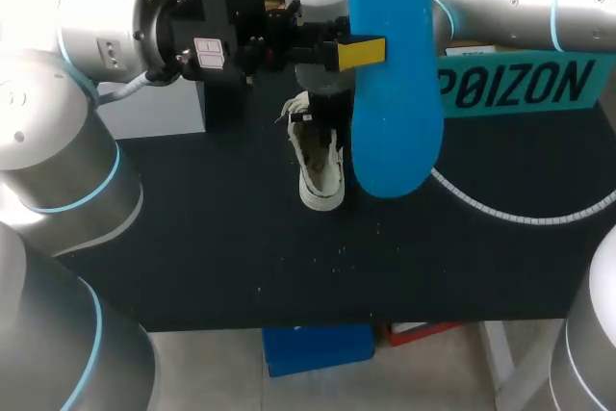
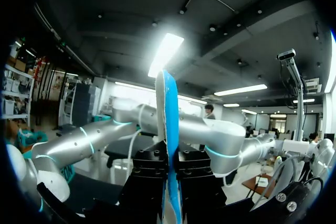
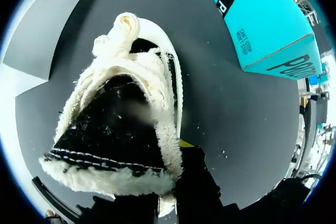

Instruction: Take the shoe out of the shoebox, open the shoe tongue, remove and reinsert the insole, then place the shoe into the shoebox

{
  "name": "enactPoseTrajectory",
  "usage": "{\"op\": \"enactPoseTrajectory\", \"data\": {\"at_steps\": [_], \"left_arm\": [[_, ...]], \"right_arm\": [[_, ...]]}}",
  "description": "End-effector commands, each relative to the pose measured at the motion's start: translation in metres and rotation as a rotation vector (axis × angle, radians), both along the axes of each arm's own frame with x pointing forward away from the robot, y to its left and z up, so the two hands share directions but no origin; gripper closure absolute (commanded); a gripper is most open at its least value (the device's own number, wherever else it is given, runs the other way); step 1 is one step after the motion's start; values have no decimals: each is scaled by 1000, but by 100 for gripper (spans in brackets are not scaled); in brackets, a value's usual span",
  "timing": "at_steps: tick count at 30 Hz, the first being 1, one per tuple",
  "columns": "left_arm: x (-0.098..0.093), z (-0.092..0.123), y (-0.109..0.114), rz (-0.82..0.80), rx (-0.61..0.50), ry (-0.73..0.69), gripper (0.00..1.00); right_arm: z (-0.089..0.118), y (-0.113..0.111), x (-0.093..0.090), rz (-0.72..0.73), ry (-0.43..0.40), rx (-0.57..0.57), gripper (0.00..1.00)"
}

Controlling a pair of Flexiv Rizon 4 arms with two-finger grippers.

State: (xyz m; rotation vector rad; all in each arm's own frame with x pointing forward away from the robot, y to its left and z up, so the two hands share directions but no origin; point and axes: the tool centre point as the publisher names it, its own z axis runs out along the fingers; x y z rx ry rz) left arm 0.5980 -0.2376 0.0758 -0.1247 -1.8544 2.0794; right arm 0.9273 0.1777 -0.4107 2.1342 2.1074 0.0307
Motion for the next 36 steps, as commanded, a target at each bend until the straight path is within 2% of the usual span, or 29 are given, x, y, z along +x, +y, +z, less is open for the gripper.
{"op": "enactPoseTrajectory", "data": {"at_steps": [1, 2, 3, 7, 11, 14, 18, 19, 21, 22, 33, 36], "left_arm": [[0, -1, -2, 2, -2, -1, 100], [0, -1, -2, 2, -2, -1, 100], [0, -1, -2, 2, -2, -1, 100], [0, -1, -2, 2, -2, -1, 100], [0, -1, -2, 2, -2, -1, 100], [0, -1, -2, 2, -2, -1, 100], [0, -1, -2, 2, -2, -1, 100], [0, -1, -2, 2, -2, -1, 100], [0, -1, -2, 2, -2, -1, 100], [0, -1, -2, 2, -2, -1, 100], [0, -1, -2, 2, -2, -1, 100], [0, -1, -2, 2, -2, -1, 100]], "right_arm": [[-7, 5, -1, -12, 5, -13, 100], [-6, 4, -2, -13, 5, -17, 95], [-6, 2, -4, -14, 7, -17, 0], [2, -5, -8, -12, 5, 2, 0], [24, -10, -13, 21, -8, 100, 0], [41, -10, -15, 57, 12, 194, 0], [65, -4, -20, 161, 53, 436, 0], [70, 0, -21, 193, 115, 603, 0], [83, 5, -24, 271, 110, 735, 0], [89, 4, -25, 283, 105, 727, 0], [89, 4, -25, 283, 105, 727, 0], [102, -9, -27, 214, 99, 786, 0]]}}
